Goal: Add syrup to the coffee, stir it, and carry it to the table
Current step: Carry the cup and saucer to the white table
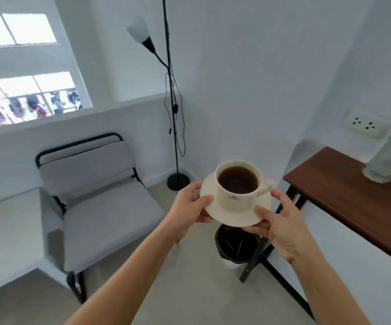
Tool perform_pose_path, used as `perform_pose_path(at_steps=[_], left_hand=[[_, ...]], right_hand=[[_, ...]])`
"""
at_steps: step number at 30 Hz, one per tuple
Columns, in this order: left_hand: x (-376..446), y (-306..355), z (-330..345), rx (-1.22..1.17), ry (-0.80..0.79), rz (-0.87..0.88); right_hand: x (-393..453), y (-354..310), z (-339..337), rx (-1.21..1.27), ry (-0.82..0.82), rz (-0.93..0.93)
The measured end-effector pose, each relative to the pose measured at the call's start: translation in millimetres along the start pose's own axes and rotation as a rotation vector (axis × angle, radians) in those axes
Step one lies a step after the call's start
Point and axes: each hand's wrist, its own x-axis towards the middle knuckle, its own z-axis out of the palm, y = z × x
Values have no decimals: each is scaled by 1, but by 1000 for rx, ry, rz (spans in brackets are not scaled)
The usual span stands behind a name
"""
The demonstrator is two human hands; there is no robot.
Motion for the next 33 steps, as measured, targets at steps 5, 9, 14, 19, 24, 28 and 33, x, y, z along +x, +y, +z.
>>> perform_pose_path(at_steps=[5,9,14,19,24,28,33], left_hand=[[-62,-21,-107,-38,190,-14],[-119,-41,-201,-90,295,-2],[-186,-69,-317,-94,411,-6],[-239,-97,-415,-128,558,-53],[-270,-119,-500,-195,687,-87],[-271,-137,-575,-216,787,-104],[-260,-146,-668,-235,893,-126]], right_hand=[[-20,33,105,-49,-180,44],[-48,66,201,-79,-300,78],[-82,113,320,-98,-444,133],[-103,154,425,-146,-575,185],[-104,188,526,-218,-708,239],[-89,215,611,-246,-799,272],[-62,237,716,-275,-883,288]])
